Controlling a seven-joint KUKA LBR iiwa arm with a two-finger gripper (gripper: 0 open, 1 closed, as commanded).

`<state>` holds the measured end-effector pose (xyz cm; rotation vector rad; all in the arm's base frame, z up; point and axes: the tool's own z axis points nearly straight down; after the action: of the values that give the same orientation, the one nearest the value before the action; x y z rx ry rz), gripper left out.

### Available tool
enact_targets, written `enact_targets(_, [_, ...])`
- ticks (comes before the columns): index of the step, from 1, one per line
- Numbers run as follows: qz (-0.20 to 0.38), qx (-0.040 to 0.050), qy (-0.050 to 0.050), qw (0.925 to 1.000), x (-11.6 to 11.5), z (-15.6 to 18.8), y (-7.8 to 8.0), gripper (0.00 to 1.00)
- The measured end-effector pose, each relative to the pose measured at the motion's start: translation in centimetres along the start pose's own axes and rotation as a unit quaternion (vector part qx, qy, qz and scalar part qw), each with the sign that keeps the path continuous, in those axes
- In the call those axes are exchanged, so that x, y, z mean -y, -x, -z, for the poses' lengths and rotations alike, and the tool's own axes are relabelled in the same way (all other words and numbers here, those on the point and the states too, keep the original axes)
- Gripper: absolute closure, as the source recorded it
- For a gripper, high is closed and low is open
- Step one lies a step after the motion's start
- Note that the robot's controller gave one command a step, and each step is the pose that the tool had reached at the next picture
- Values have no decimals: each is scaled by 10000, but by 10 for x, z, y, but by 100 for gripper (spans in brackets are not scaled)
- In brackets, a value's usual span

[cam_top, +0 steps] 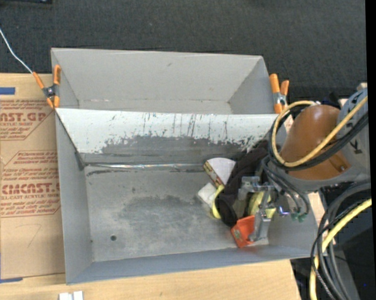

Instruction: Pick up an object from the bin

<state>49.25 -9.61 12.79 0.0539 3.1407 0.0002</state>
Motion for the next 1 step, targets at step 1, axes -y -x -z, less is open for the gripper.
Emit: enact_targets(1, [-370,4,-4,9993,-21,-10,1,100])
